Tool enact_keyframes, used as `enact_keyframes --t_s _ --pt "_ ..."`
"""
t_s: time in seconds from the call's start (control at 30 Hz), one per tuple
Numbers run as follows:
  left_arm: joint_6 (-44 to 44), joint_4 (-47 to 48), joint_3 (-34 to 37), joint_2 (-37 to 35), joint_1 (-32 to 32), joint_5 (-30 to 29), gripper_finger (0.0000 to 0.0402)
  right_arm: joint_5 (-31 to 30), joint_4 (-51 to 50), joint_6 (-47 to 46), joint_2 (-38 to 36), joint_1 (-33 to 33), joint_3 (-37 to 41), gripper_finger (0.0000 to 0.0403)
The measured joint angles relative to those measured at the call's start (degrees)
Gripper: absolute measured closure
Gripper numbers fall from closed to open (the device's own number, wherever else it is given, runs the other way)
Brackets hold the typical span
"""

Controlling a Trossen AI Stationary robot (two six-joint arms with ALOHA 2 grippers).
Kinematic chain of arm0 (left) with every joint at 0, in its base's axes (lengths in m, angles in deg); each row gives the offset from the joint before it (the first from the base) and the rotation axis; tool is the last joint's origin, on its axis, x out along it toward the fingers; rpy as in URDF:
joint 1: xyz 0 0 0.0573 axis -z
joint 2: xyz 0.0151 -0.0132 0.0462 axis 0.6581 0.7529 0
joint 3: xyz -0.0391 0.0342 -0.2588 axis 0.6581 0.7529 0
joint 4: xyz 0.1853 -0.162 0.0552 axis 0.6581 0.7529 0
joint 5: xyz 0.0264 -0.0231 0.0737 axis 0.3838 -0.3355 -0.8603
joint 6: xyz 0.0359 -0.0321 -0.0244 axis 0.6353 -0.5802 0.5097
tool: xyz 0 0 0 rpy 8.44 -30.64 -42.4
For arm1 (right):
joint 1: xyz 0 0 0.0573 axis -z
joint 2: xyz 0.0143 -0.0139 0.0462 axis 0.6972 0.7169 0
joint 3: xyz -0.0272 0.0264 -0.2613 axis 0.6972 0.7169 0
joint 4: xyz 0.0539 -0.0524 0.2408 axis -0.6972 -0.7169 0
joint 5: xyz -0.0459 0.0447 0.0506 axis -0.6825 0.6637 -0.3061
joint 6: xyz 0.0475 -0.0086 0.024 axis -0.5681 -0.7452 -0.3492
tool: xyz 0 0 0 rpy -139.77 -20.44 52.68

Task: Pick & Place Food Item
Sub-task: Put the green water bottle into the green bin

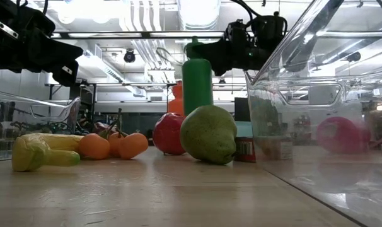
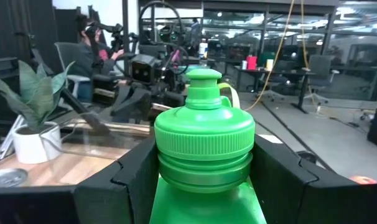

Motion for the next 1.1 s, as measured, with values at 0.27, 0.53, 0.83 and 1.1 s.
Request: enact_keyframes --t_s 0.27,0.53,0.83,1.1 --pt "0.0 0.0 0.0 0.0 0.0 0.0 0.0401 -0.3 0.0 2.0 0.0 -0.1 0.9 0.0197" --pt "0.0 0.0 0.0 0.0 0.0 0.0 0.0401 -3.7 0.7 3.6 0.0 -1.3 2.7 0.0197" --pt "0.0 0.0 0.0 0.0 0.0 0.0 0.0401 -6.8 11.4 -0.6 6.6 -3.3 3.4 0.0197" --pt "0.0 0.0 0.0 0.0 0.0 0.0 0.0401 -8.1 15.1 -0.2 9.7 -3.3 2.6 0.0197"
